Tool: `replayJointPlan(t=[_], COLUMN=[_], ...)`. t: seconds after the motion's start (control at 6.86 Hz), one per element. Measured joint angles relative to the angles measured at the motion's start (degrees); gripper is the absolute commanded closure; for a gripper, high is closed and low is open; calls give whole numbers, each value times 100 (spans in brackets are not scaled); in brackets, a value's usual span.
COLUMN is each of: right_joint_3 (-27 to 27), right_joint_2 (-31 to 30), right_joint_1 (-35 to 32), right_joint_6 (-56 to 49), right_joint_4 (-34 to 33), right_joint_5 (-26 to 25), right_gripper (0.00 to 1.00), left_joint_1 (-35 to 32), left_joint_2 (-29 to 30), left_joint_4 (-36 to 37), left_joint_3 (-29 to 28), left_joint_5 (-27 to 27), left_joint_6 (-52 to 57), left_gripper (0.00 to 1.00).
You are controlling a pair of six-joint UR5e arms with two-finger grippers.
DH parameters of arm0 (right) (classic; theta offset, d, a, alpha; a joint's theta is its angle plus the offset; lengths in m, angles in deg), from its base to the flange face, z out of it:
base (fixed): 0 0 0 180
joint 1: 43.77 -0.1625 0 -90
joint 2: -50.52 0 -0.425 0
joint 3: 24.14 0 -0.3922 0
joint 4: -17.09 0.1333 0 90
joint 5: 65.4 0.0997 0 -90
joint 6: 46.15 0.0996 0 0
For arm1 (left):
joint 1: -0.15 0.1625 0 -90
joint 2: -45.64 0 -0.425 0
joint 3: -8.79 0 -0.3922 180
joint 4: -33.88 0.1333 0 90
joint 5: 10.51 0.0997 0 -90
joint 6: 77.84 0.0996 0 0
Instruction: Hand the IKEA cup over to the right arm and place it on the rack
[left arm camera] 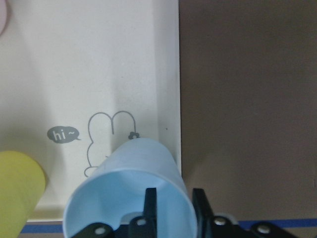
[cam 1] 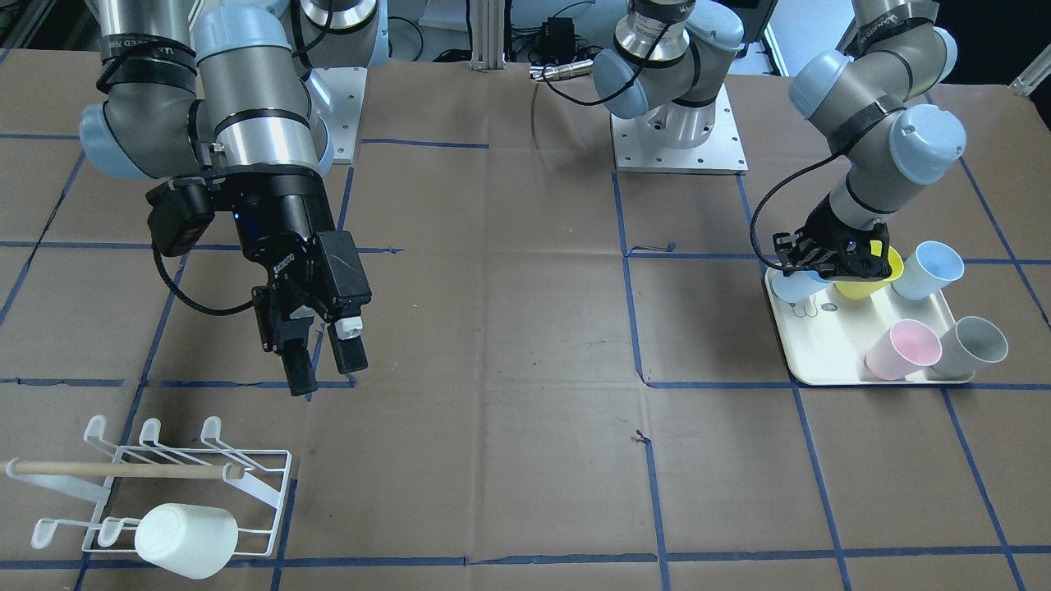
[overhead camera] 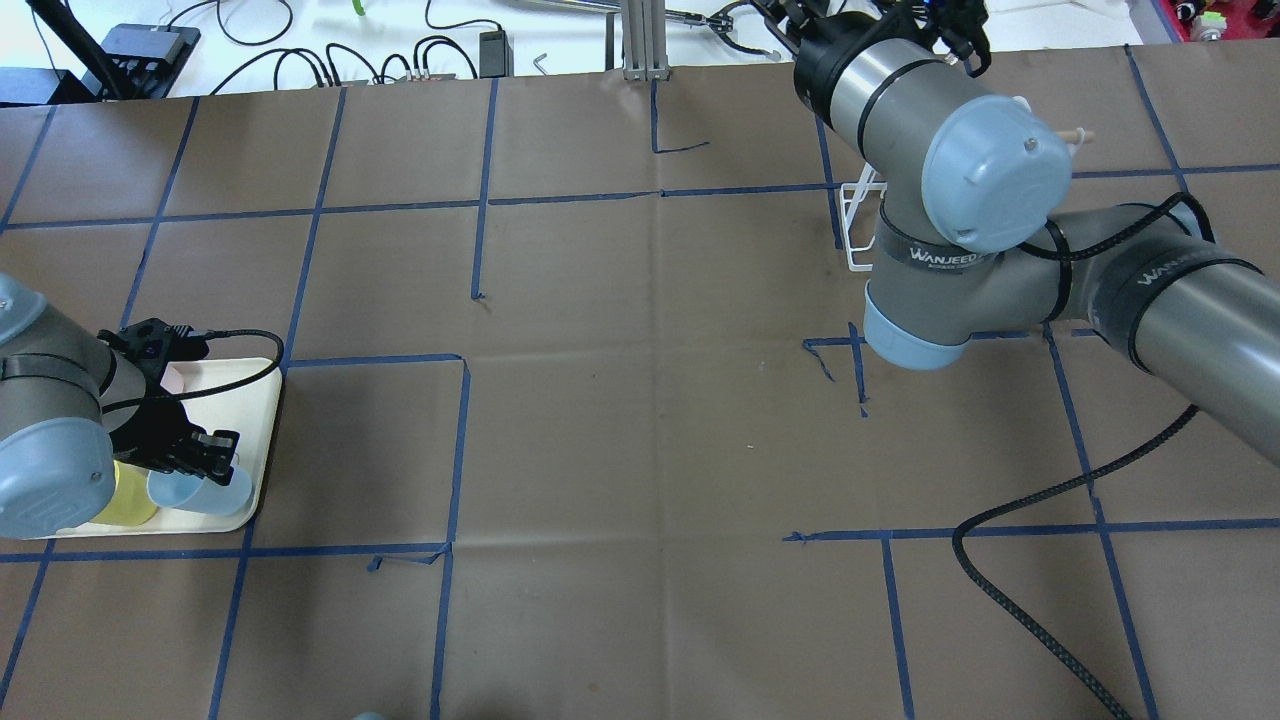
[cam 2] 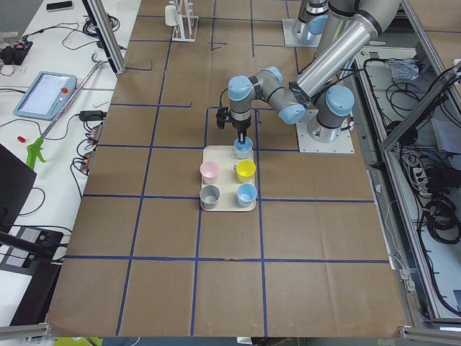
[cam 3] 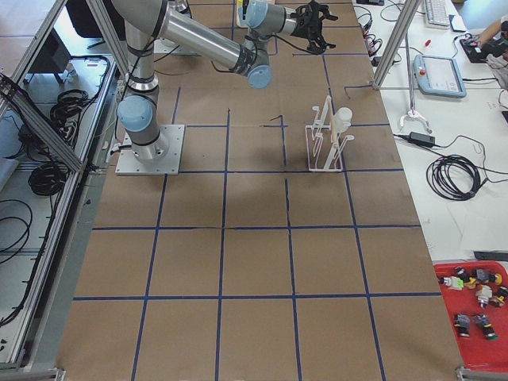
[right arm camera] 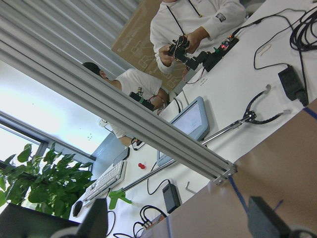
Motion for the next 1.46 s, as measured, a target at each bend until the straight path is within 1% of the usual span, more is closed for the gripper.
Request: replayJointPlan(t=[0.29,0.44,0.58,1.02,1.17,1.31,1.46], right_joint_3=[462,701,884,1261,1320,1370,1399], right_joint_2=[-391,-594,-772,-963,-968,-973,-972], right_joint_1=[-32,-35,-40,-47,-47,-47,-47], right_joint_6=[991,1423,1756,2238,2595,3020,3282], right_joint_4=[107,121,99,-334,-397,-415,-407], right_joint_5=[611,896,1064,1151,1151,1151,1146], right_gripper=[0,0,0,0,0,0,0], left_joint_1=[-7,-47,-212,-1233,-1531,-1789,-2005], left_joint_2=[-60,-109,-153,-18,127,286,418], left_joint_4=[-44,-251,-685,-2444,-2739,-2844,-2852], left_joint_3=[-92,-296,-712,-2709,-3248,-3632,-3884], left_joint_5=[5,-100,-277,-504,-735,-1116,-1490], left_joint_6=[11,10,-5,-130,-165,-206,-231], left_gripper=[100,100,100,100,100,100,100])
